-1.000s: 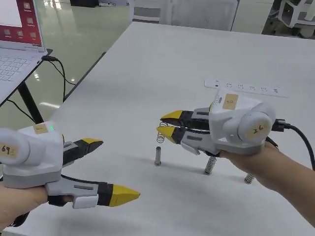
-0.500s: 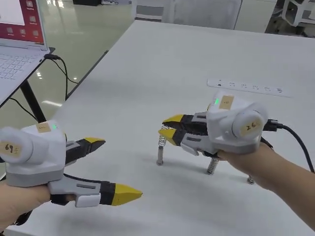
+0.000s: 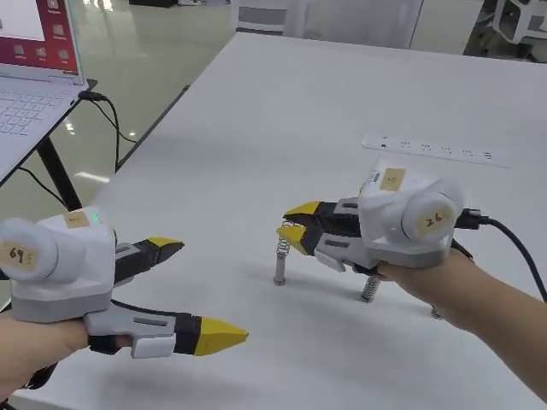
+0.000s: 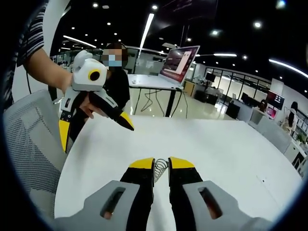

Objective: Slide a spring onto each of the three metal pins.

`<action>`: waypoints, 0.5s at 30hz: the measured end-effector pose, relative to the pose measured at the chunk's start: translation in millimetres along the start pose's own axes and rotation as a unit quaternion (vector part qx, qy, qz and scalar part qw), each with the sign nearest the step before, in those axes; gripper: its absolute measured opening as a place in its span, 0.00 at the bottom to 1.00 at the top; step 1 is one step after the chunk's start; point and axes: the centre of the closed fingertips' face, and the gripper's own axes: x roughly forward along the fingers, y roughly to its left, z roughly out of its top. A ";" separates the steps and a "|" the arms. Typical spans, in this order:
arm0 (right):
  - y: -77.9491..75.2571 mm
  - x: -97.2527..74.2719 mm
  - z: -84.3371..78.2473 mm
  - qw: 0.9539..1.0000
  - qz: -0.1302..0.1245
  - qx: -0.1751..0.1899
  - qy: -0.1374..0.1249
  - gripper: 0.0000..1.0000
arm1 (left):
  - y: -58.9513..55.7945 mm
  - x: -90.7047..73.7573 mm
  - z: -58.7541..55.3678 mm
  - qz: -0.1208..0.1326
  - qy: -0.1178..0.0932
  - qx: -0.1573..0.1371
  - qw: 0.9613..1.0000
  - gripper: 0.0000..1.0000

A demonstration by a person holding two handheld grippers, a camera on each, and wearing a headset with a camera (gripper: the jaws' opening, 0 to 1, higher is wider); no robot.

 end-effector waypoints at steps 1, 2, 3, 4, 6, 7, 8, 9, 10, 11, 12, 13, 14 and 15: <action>0.5 0.5 -0.5 1.000 0.002 0.004 0.000 0.08 | 0.1 0.0 -0.3 0.000 0.001 0.000 1.000 0.98; 0.9 0.7 -0.4 1.000 0.003 0.008 -0.001 0.08 | 0.1 -0.1 -0.5 0.000 0.001 0.001 1.000 0.98; 1.0 0.9 -0.8 1.000 0.003 0.008 -0.001 0.08 | 0.0 -0.1 -0.7 0.000 0.000 0.000 1.000 0.98; 1.0 1.2 -1.4 1.000 0.003 0.004 0.001 0.08 | 0.0 -0.2 -0.9 0.000 0.000 -0.001 1.000 0.98; 1.0 2.1 -2.8 1.000 0.003 0.005 0.003 0.08 | -0.2 -0.4 -1.7 0.001 0.001 -0.001 1.000 0.98; 1.2 2.5 -3.2 1.000 0.003 0.006 0.003 0.08 | -0.2 -0.4 -2.1 0.001 0.002 -0.001 1.000 0.98; 1.9 3.3 -4.5 1.000 0.004 0.005 0.006 0.08 | -0.1 -0.5 -2.3 0.001 0.002 -0.001 1.000 0.98; 2.1 3.6 -5.2 1.000 0.005 0.004 0.007 0.08 | 0.0 -0.7 -2.3 0.001 0.001 -0.001 1.000 0.98; 2.8 4.5 -6.3 1.000 0.006 0.002 0.009 0.08 | 0.2 -0.8 -2.4 0.001 0.002 -0.002 1.000 0.98; 3.1 5.0 -7.0 1.000 0.007 0.002 0.009 0.08 | 0.5 -0.9 -2.1 0.002 0.001 -0.001 1.000 0.98; 3.1 5.6 -8.3 1.000 0.007 0.002 0.011 0.08 | 0.7 -0.9 -1.9 0.002 0.001 -0.001 1.000 0.98; 3.3 6.1 -9.2 1.000 0.007 0.003 0.012 0.08 | 0.7 -1.0 -1.8 0.002 0.001 -0.002 1.000 0.98; 3.1 7.4 -11.2 1.000 0.006 0.007 0.014 0.08 | 0.8 -1.0 -1.8 0.002 0.000 -0.002 1.000 0.98; 3.3 8.4 -12.5 1.000 0.006 0.012 0.015 0.08 | 0.8 -1.0 -2.0 0.001 0.001 -0.002 1.000 0.98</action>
